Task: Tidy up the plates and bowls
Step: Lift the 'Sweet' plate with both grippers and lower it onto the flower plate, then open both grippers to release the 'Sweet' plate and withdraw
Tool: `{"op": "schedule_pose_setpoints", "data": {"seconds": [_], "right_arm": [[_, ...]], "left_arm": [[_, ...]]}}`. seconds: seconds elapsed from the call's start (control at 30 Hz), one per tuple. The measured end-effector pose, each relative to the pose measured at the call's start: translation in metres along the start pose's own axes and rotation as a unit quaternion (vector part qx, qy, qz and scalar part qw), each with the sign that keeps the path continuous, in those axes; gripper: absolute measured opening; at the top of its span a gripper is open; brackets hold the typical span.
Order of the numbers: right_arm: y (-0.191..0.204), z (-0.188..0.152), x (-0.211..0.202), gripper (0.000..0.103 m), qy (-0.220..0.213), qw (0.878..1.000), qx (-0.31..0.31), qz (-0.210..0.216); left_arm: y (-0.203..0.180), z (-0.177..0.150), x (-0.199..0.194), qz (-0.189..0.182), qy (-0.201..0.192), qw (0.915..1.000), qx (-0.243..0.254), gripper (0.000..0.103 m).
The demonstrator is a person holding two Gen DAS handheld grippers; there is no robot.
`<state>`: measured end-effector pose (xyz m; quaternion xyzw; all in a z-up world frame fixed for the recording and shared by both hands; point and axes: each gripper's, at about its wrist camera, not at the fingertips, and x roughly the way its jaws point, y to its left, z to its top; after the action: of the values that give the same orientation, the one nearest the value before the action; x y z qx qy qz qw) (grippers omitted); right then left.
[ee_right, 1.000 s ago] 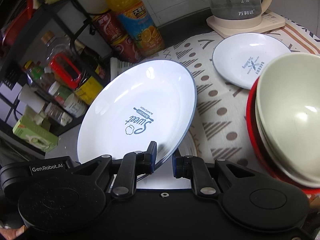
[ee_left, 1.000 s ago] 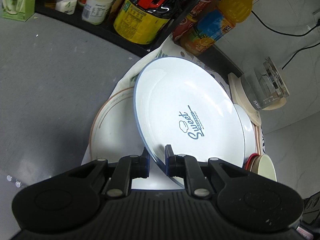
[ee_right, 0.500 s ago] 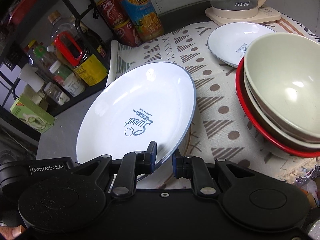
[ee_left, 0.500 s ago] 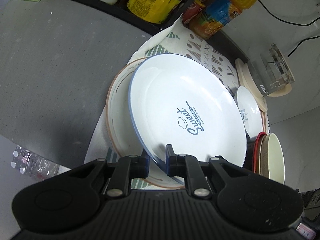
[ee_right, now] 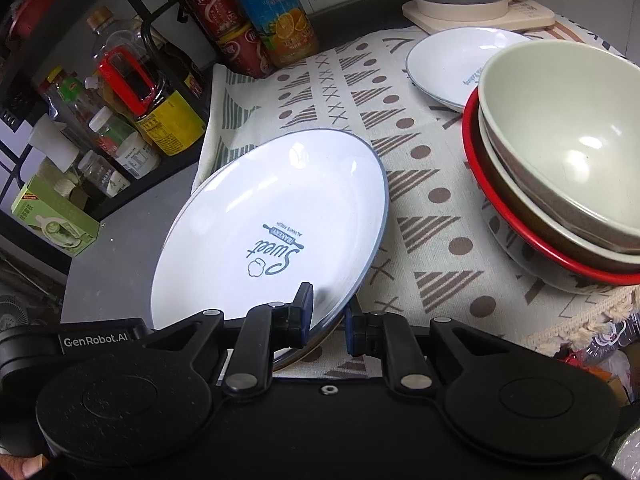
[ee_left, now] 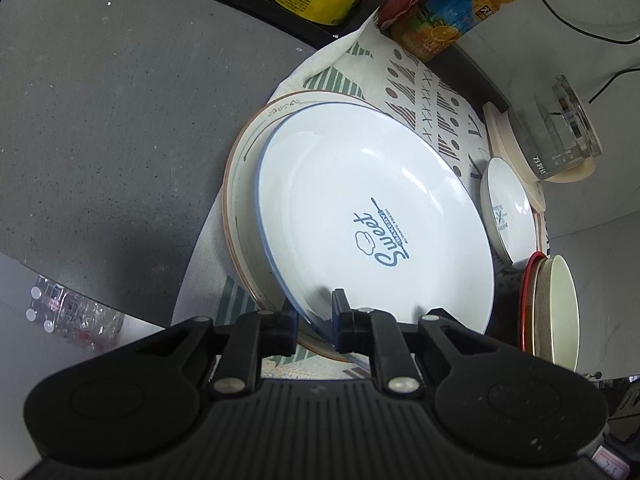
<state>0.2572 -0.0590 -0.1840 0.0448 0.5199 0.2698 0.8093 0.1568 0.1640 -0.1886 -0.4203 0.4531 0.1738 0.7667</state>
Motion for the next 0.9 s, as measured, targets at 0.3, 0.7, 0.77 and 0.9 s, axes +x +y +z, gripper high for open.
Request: {"op": "schedule_pose_setpoints", "data": {"seconds": [0.3,0.7,0.77,0.9], "right_arm": [[0.001,0.004,0.005,0.015,0.002,1.000,0.019,-0.005],[-0.005,-0.001,0.012,0.012,0.008,0.999,0.021,-0.025],[-0.004,-0.001,0.014,0.013,0.010,0.999,0.019,-0.026],[-0.003,0.000,0.019,0.014,0.016,0.999,0.021,-0.027]], "left_arm": [[0.001,0.009,-0.014,0.015,0.029,0.9994,-0.013,0.023],[0.027,0.022,-0.020,0.049,-0.011,0.9985,-0.024,0.025],[0.027,0.023,-0.020,0.055,-0.021,0.9981,-0.021,0.025],[0.034,0.028,-0.019,0.062,-0.031,0.9971,-0.031,0.025]]}}
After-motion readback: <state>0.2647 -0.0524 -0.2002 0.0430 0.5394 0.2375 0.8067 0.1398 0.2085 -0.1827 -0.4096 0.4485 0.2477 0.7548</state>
